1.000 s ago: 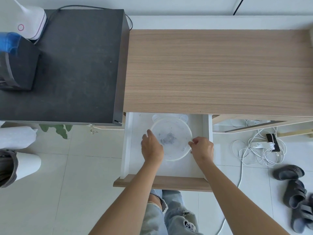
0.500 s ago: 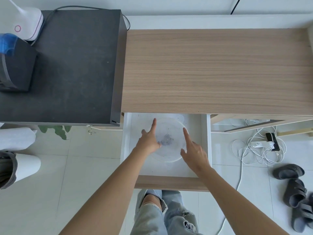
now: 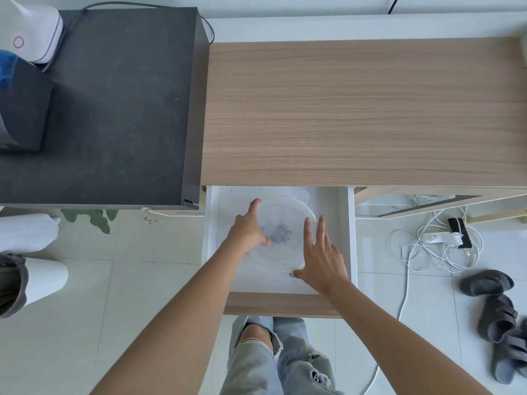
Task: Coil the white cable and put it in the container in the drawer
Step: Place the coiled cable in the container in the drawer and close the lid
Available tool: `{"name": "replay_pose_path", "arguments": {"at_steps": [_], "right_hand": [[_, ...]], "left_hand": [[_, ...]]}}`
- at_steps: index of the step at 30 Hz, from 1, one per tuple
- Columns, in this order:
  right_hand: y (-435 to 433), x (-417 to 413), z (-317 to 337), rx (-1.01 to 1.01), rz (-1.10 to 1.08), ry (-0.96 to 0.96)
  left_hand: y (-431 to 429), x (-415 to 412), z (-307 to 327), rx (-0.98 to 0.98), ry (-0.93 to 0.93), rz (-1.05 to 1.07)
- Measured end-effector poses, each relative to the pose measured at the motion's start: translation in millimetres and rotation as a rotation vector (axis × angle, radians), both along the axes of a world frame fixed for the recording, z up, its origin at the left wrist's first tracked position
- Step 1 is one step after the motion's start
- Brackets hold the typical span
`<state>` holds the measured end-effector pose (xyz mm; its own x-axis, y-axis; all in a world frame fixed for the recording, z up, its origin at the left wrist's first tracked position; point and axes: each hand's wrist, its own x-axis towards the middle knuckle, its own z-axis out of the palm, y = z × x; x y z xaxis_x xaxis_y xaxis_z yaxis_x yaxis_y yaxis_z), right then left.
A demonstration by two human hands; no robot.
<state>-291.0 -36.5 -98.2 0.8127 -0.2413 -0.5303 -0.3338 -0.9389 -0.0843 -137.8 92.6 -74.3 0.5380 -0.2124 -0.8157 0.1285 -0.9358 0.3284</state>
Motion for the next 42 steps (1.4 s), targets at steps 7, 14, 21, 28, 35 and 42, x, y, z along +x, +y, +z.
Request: {"name": "replay_pose_path", "arguments": {"at_steps": [7, 14, 21, 28, 35, 42], "right_hand": [[-17, -1, -2, 0.151, 0.074, 0.015], [-18, 1, -1, 0.179, 0.063, 0.067], [-3, -4, -6, 0.024, 0.028, -0.024], [1, -5, -9, -0.066, 0.098, -0.011], [14, -7, -10, -0.067, 0.029, 0.016], [-11, 34, 6, 0.140, -0.182, -0.065]], "left_hand": [[0, -2, 0, 0.020, 0.004, 0.005], [0, -4, 1, 0.028, 0.001, 0.000], [1, -6, 1, 0.015, -0.025, -0.020], [0, -7, 0, 0.010, -0.038, -0.047], [-1, -8, 0, 0.030, -0.057, -0.082], [-1, -13, 1, 0.038, -0.048, -0.061]]}}
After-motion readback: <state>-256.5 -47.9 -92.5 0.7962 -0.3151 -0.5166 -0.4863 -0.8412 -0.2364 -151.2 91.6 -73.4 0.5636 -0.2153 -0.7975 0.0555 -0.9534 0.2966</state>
